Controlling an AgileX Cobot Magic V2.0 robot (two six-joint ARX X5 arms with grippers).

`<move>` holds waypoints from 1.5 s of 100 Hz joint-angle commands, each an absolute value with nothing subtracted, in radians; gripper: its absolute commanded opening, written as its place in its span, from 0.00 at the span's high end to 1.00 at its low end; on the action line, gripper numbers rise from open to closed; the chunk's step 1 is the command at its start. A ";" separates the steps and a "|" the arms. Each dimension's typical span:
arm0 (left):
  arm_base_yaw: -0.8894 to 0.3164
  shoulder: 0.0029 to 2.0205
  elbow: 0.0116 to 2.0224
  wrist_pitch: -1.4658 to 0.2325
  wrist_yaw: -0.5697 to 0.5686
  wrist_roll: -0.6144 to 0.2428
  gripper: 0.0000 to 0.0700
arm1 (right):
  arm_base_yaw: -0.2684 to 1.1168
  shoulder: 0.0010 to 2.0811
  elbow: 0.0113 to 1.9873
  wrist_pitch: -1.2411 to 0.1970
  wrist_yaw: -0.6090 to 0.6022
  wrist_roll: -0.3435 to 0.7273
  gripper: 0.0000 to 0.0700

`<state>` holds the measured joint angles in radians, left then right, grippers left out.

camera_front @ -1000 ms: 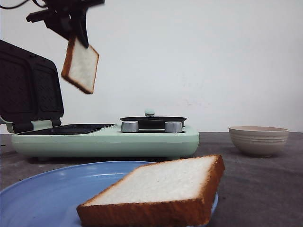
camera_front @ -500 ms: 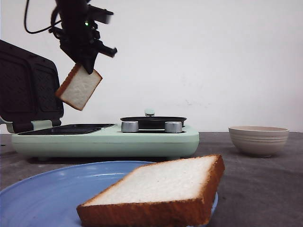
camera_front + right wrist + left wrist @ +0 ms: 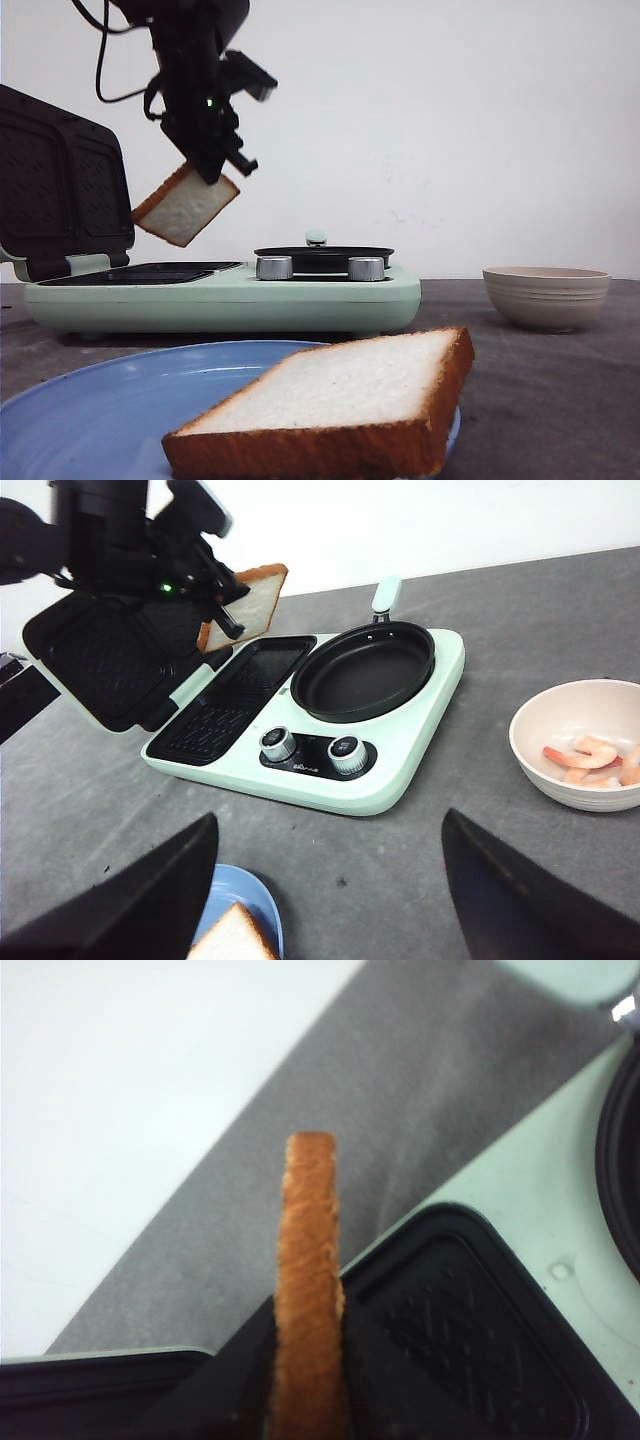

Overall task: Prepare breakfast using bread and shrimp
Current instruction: 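Lower the bread onto the sandwich maker plate and open the left gripper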

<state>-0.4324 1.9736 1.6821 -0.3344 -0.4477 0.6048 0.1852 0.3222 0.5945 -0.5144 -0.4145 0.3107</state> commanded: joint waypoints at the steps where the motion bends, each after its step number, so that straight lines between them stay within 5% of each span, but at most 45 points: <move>1: -0.437 2.008 1.708 -0.321 -0.457 0.637 1.00 | 0.190 0.325 0.609 -0.514 -0.411 0.299 0.37; 38: -0.419 2.047 1.708 -0.321 -0.476 0.664 1.00 | 0.190 0.325 0.609 -0.530 -0.410 0.279 0.37; 63: -0.392 2.054 1.708 -0.375 -0.361 0.557 1.00 | 0.190 0.325 0.609 -0.530 -0.410 0.279 0.37; 99: -0.391 2.079 1.708 -0.421 -0.287 0.531 0.99 | 0.190 0.325 0.609 -0.533 -0.411 0.280 0.37; 105: -0.391 2.079 1.708 -0.419 -0.287 0.529 0.85 | 0.190 0.325 0.609 -0.533 -0.410 0.280 0.37; 119: -0.390 2.079 1.708 -0.396 -0.299 0.529 0.25 | 0.190 0.325 0.609 -0.533 -0.410 0.280 0.37; 125: -0.390 2.077 1.708 -0.369 -0.325 0.525 0.10 | 0.190 0.325 0.609 -0.533 -0.410 0.280 0.37; 132: -0.390 2.070 1.708 -0.341 -0.361 0.507 0.01 | 0.190 0.325 0.609 -0.533 -0.410 0.280 0.37; 150: -0.402 2.027 1.708 -0.320 -0.443 0.497 0.01 | 0.190 0.326 0.609 -0.532 -0.410 0.280 0.37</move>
